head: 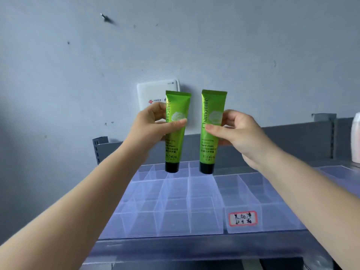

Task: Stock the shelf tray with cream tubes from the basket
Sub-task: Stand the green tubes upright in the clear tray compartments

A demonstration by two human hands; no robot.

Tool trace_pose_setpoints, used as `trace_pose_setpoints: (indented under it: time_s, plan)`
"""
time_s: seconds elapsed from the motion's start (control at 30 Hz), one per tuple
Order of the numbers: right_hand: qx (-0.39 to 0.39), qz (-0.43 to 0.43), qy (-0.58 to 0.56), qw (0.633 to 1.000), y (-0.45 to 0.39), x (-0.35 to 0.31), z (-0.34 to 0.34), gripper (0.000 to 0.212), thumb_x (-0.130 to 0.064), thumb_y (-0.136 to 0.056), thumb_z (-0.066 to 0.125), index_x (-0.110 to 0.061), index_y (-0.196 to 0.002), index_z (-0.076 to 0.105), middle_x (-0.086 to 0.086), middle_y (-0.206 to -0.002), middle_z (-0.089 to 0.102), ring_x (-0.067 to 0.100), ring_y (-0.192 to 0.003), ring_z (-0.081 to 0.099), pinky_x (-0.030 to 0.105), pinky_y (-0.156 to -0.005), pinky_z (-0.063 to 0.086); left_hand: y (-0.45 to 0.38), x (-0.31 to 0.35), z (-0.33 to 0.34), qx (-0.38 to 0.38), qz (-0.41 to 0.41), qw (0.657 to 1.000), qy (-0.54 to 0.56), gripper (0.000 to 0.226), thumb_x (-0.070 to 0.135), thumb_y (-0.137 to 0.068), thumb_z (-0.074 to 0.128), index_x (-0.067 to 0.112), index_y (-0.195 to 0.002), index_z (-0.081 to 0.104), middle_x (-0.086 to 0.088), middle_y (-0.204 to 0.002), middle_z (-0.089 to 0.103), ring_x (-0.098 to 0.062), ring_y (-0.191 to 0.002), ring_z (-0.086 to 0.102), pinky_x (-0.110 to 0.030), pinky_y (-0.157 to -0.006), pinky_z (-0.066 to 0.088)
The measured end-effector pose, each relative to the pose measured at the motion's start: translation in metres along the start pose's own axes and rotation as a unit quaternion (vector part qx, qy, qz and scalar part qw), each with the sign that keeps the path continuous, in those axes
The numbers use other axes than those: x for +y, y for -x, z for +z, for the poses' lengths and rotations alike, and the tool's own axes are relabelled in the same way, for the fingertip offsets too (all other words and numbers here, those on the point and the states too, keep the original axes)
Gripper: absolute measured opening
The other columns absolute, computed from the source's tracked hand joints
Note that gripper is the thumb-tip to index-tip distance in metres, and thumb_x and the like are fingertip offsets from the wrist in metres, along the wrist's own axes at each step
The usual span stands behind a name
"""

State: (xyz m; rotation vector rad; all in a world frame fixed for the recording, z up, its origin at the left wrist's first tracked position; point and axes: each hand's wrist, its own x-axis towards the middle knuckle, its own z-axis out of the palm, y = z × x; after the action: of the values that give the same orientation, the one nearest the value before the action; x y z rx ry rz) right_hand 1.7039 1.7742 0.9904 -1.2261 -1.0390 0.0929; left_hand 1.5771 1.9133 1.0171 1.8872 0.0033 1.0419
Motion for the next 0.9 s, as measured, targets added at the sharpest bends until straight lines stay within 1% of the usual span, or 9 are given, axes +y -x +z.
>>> trace_pose_setpoints:
  time_s: [0.17,0.27,0.37,0.5,0.57,0.67,0.77,0.83,0.9]
  plan:
    - [-0.049,0.017,-0.009,0.999,-0.040,0.018,0.075,0.016,-0.013,-0.080,0.070,-0.013,-0.094,0.062,0.000,-0.088,0.067,0.016,-0.081,0.066,0.036,-0.077,0.057,-0.015,-0.031,-0.076,0.012,0.001,1.000,-0.029,0.019,0.011,-0.075,0.074,0.019,-0.081,0.058,0.009,-0.079,0.067,-0.006,-0.066,0.063,-0.023,-0.061,0.056]
    - [-0.075,0.025,-0.002,0.997,-0.059,0.029,0.114,0.019,-0.012,-0.080,0.071,-0.010,-0.096,0.061,0.001,-0.088,0.068,0.015,-0.079,0.066,0.034,-0.075,0.057,-0.025,-0.054,-0.117,0.027,-0.011,0.999,-0.029,0.018,0.011,-0.076,0.073,0.018,-0.083,0.058,0.002,-0.087,0.066,-0.009,-0.070,0.064,-0.028,-0.065,0.057]
    - [-0.097,0.029,-0.001,0.995,-0.076,0.039,0.147,0.017,-0.010,-0.080,0.070,-0.011,-0.094,0.061,0.002,-0.090,0.067,0.012,-0.076,0.065,0.026,-0.067,0.058,-0.037,-0.080,-0.151,0.042,-0.031,0.998,-0.018,0.017,0.012,-0.078,0.072,0.018,-0.085,0.058,0.000,-0.089,0.065,-0.010,-0.073,0.063,-0.028,-0.064,0.056]
    - [-0.117,0.042,0.010,0.992,-0.100,0.056,0.190,0.017,-0.008,-0.080,0.070,-0.012,-0.094,0.061,0.005,-0.094,0.067,0.016,-0.079,0.066,0.029,-0.068,0.059,-0.056,-0.121,-0.189,0.063,-0.063,0.996,0.006,0.016,0.012,-0.079,0.071,0.017,-0.085,0.057,0.001,-0.087,0.064,-0.006,-0.071,0.064,-0.026,-0.061,0.057]
    - [-0.122,0.042,0.017,0.991,-0.109,0.064,0.203,0.016,-0.008,-0.081,0.069,-0.014,-0.094,0.060,0.004,-0.093,0.067,0.016,-0.080,0.066,0.033,-0.070,0.059,-0.064,-0.139,-0.197,0.074,-0.079,0.994,0.014,0.017,0.012,-0.079,0.072,0.016,-0.085,0.057,0.001,-0.086,0.065,-0.006,-0.069,0.065,-0.030,-0.063,0.058]
    - [-0.111,0.056,0.039,0.991,-0.126,0.085,0.221,0.016,-0.009,-0.082,0.069,-0.015,-0.094,0.060,0.004,-0.094,0.067,0.019,-0.084,0.067,0.037,-0.074,0.059,-0.077,-0.171,-0.205,0.083,-0.103,0.991,0.024,0.019,0.013,-0.077,0.074,0.016,-0.085,0.057,0.001,-0.085,0.066,-0.010,-0.070,0.065,-0.040,-0.074,0.057]
    - [-0.103,0.086,0.030,0.990,-0.134,0.108,0.232,0.016,-0.006,-0.082,0.067,-0.016,-0.091,0.058,0.002,-0.090,0.066,0.015,-0.080,0.067,0.031,-0.069,0.060,-0.084,-0.201,-0.204,0.094,-0.135,0.985,0.055,0.021,0.013,-0.077,0.076,0.015,-0.088,0.058,-0.005,-0.091,0.066,-0.015,-0.076,0.065,-0.044,-0.080,0.056]
    - [-0.104,0.098,0.030,0.989,-0.136,0.120,0.236,0.017,-0.004,-0.083,0.066,-0.016,-0.090,0.057,0.001,-0.088,0.066,0.011,-0.077,0.066,0.027,-0.065,0.060,-0.087,-0.217,-0.200,0.091,-0.149,0.982,0.075,0.023,0.012,-0.077,0.076,0.012,-0.091,0.059,-0.008,-0.095,0.067,-0.019,-0.081,0.065,-0.044,-0.079,0.056]
    - [-0.097,0.101,0.032,0.990,-0.137,0.130,0.238,0.017,-0.004,-0.083,0.066,-0.016,-0.090,0.057,0.002,-0.089,0.066,0.011,-0.077,0.066,0.025,-0.064,0.059,-0.088,-0.228,-0.198,0.075,-0.152,0.982,0.082,0.021,0.012,-0.077,0.075,0.012,-0.090,0.059,-0.005,-0.090,0.067,-0.017,-0.078,0.065,-0.034,-0.069,0.058]
